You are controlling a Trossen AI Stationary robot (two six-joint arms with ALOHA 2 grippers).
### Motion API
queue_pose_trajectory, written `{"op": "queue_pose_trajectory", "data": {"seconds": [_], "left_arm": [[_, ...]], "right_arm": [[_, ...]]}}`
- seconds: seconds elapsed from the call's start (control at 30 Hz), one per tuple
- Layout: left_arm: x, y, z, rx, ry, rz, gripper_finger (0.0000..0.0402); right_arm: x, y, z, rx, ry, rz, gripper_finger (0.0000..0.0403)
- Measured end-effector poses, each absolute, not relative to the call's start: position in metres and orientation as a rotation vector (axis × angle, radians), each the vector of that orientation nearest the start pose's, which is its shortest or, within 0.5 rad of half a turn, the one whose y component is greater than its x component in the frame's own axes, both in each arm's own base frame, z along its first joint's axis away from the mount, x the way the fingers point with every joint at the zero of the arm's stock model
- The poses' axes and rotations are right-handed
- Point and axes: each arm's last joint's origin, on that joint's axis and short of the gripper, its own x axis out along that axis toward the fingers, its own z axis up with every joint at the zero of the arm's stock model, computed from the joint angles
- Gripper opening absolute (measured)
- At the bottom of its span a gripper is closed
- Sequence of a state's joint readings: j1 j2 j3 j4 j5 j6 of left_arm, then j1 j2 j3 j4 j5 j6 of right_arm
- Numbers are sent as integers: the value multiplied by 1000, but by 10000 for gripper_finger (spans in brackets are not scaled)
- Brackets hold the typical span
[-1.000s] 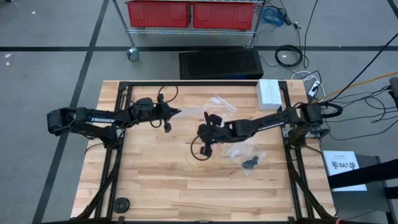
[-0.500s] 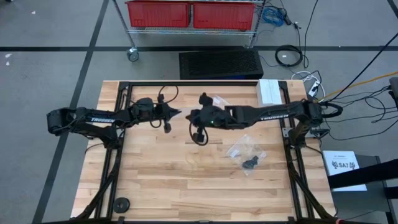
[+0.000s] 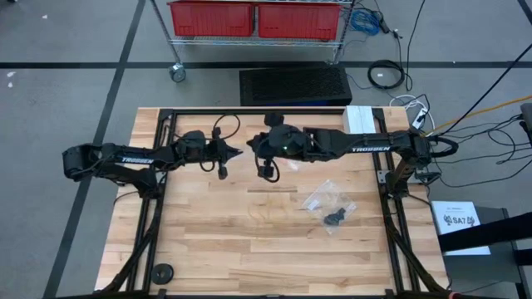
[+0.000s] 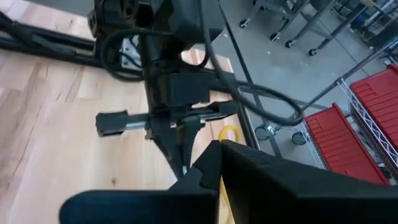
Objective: Sort rubber bands
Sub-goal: Put the yellow rubber band into the open transparent zip bag
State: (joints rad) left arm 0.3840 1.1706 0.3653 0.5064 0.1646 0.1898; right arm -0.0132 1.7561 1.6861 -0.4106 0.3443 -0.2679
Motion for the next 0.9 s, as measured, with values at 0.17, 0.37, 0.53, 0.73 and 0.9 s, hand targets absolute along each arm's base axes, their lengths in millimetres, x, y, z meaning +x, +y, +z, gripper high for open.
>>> {"op": "queue_pose_trajectory", "data": {"seconds": [0.17,0.37,0.53,0.73,0.9], "left_arm": [[208,78,184,103,299,158,2],[208,77,184,98,287,113,2],[209,76,184,96,285,99,2],[209,76,184,95,285,97,2],[209,76,184,94,285,97,2]], "right_arm": [[400,-16,360,-349,554,-280,0],[399,-17,358,-354,576,-282,0],[398,-17,357,-380,590,-297,0],[398,-18,356,-388,606,-298,0],[397,-19,355,-393,620,-296,0]]}}
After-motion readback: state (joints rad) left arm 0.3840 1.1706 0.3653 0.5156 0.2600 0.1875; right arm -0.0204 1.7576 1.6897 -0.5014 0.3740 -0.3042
